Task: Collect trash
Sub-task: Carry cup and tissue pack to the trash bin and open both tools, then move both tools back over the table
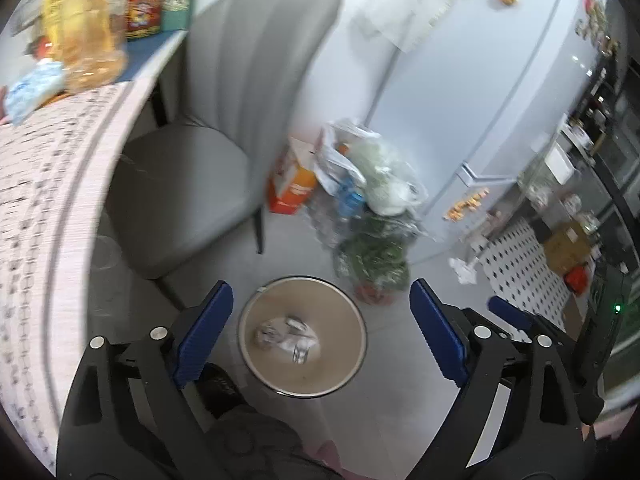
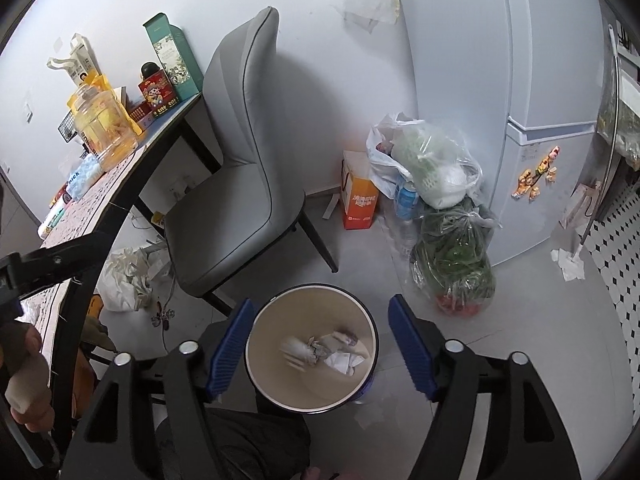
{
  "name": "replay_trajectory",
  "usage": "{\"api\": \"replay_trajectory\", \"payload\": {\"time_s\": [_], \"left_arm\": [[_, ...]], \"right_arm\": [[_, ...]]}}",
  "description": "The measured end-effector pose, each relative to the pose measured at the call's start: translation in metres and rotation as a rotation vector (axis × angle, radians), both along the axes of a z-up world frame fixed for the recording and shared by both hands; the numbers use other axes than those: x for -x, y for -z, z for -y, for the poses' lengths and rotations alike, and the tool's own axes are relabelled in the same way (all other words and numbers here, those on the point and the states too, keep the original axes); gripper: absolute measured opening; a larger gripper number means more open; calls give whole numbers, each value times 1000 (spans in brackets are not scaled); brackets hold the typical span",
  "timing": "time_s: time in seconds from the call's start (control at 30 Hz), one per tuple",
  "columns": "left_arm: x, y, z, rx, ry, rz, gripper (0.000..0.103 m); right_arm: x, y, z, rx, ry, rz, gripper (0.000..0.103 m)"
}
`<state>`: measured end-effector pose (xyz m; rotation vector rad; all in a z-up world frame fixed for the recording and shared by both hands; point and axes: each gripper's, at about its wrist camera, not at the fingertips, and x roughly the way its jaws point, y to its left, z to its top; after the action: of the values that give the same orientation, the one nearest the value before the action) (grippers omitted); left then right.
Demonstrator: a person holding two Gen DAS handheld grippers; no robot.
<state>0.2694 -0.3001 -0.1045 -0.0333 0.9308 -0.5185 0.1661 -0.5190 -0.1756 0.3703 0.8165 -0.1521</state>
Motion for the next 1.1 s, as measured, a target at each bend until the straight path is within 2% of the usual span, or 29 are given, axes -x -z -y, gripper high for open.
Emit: {"api": "replay_trajectory", "payload": {"time_s": [0.27,0.47,1.1], "left_arm": [[15,-29,-64,-1,-119,66,96],[33,-49,-108,11,-204,121,97],[89,-68,-236,80,-414,185,97]], "right_arm": [[-8,-20,-41,18,-74,40,89],[-10,-38,-79,26,-146,71,94],[-13,-83,-206,78,-374,115,95]]}}
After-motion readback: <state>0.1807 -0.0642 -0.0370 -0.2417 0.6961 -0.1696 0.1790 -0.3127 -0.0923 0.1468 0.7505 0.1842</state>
